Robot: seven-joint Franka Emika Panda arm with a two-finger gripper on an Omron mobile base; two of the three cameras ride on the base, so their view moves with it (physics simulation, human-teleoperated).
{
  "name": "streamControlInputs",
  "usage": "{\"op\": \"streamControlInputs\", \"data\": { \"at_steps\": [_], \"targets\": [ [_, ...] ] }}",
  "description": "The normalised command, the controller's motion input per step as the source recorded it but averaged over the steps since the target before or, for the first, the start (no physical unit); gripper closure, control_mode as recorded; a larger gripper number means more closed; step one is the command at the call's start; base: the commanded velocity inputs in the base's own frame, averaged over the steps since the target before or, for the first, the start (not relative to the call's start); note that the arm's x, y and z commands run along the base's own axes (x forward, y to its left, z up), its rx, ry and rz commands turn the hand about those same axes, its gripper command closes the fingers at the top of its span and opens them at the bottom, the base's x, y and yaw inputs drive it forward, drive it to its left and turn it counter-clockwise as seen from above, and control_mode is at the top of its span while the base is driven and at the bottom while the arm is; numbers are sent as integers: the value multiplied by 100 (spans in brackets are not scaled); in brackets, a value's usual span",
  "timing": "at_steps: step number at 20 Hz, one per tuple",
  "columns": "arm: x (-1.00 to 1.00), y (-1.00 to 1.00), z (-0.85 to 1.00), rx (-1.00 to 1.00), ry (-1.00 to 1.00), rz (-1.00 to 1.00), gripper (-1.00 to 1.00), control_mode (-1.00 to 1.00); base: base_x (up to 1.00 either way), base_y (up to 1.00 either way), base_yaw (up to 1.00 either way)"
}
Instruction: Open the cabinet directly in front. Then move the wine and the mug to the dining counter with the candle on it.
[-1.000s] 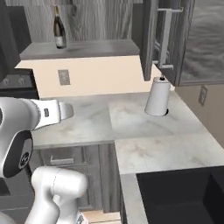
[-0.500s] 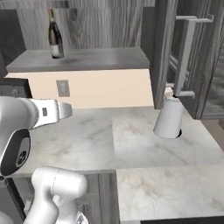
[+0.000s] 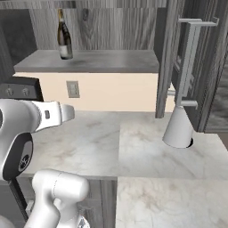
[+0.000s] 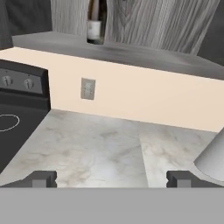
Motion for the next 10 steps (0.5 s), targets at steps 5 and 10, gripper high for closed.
{"op": "streamControlInputs", "data": {
  "at_steps": [5, 10],
  "targets": [
    [0, -7, 23, 4, 0, 0, -100, -100, 0, -2, 0],
    [6, 0, 81, 3, 0, 0, -100, -100, 0, 0, 0]
  ]
}}
